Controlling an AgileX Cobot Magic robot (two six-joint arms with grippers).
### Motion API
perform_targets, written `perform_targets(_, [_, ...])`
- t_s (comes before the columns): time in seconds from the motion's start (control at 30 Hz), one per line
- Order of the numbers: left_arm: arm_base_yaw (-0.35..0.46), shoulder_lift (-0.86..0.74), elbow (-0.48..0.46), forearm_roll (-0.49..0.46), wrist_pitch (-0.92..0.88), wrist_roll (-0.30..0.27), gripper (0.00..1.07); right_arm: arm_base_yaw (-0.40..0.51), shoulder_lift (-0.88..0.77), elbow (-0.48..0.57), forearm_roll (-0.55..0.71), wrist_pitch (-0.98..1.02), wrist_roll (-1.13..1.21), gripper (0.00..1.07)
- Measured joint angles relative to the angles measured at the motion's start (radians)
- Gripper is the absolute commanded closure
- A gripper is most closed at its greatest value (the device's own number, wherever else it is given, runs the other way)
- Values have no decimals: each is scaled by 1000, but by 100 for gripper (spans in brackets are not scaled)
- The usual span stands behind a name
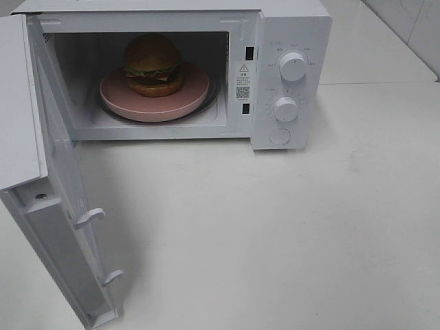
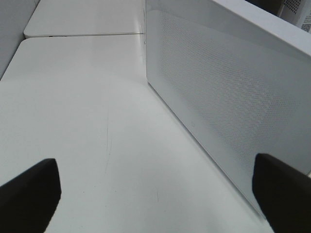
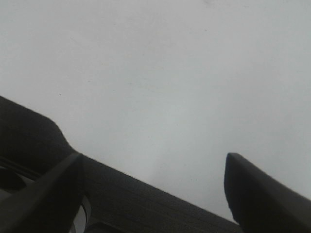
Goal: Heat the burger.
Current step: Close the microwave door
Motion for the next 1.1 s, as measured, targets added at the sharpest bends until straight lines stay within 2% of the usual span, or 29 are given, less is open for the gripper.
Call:
perform_targets(0.3, [0, 0, 0, 0, 0, 0, 7, -155, -170, 92, 33, -36, 7, 32])
perform_targets(0.4, [0, 0, 0, 0, 0, 0, 7, -171, -190, 96, 38, -49, 8, 32])
perform_targets(0.47, [0, 0, 0, 0, 0, 0, 7, -232, -256, 115, 48, -86, 10, 32])
perform_targets(0.67, [0, 0, 0, 0, 0, 0, 7, -315, -337, 121, 49, -89, 10, 32])
perform_targets(1.1, [0, 0, 0, 0, 0, 0, 7, -375, -490, 121, 53, -96, 9, 32])
